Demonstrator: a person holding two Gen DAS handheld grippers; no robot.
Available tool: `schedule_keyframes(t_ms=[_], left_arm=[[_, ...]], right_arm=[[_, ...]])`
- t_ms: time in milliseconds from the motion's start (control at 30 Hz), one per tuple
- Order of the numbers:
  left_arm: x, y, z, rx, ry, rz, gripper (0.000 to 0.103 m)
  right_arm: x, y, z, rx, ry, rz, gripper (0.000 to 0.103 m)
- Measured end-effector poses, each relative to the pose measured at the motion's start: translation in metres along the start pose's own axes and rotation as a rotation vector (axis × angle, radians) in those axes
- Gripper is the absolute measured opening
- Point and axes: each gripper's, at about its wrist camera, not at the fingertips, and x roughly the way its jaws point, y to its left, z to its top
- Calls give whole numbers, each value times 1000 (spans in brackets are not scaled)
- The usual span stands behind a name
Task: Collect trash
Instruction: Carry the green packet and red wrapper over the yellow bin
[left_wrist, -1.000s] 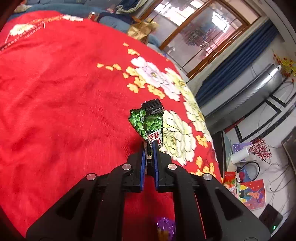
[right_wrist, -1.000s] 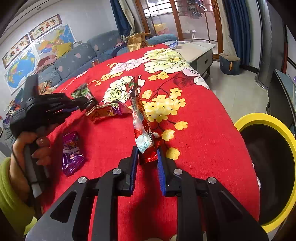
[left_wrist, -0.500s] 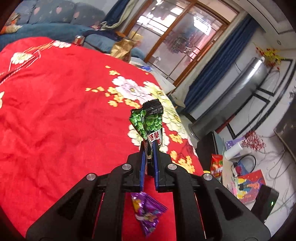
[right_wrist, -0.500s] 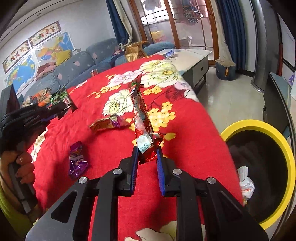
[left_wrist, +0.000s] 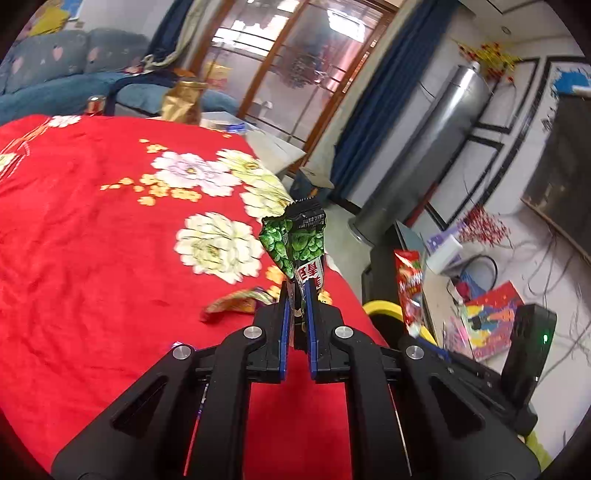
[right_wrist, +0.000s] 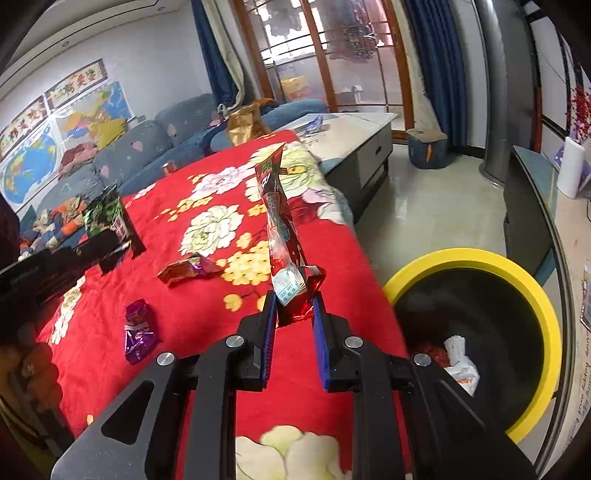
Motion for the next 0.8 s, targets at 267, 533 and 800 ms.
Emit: schedule_keyframes(t_ms=[267,533,800], left_arm=[[6,-30,-10,77,27,-38,4],[13,-52,-18,131,50,-67,4],[17,-72,-27,177,71,-85,4]], right_arm=[[-12,-21,0,30,-20,-28,18],[-19,-38,-3,58,-30,-52,18],[-25,-59,-5,93,-39,-78,18]])
